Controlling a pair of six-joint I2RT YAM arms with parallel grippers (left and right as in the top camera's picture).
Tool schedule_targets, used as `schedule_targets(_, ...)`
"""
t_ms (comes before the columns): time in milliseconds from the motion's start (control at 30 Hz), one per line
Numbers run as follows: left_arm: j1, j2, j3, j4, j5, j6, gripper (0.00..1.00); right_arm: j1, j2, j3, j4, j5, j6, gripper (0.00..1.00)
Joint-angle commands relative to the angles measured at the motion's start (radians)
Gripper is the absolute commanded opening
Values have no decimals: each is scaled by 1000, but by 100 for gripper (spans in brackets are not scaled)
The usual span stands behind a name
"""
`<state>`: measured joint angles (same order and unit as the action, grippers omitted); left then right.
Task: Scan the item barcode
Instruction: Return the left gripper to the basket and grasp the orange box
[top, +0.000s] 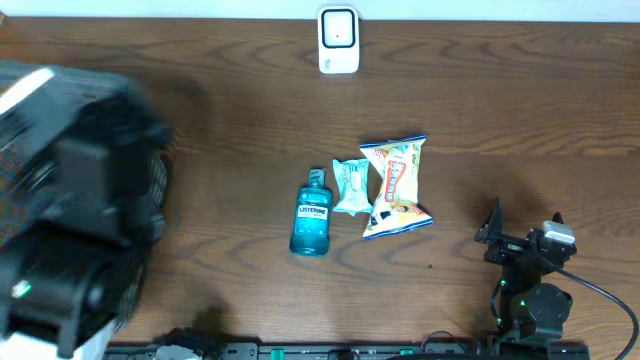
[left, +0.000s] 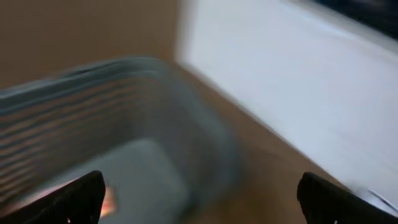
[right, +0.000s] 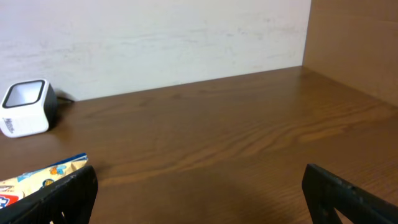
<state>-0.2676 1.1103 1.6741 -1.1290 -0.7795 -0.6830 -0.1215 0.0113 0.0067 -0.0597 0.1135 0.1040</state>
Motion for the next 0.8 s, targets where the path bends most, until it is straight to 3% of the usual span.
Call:
schedule_targets(0,184,-2,-9,-124,-69,-247,98,-8,-5,-1,-4,11,14,99)
schedule_targets(167,469,32,-76,-214,8,-249,98,-8,-5,-1,-4,11,14,99)
schedule_targets(433,820,201,-245,-123,317,-98,98,-8,-5,-1,-4,11,15,99)
schedule_targets(600,940,359,-328,-6,519,123,98,-8,-5,-1,-4,11,15,99)
schedule_targets(767,984,477,-380,102,673,267,98,-8,-5,-1,-4,11,14,99)
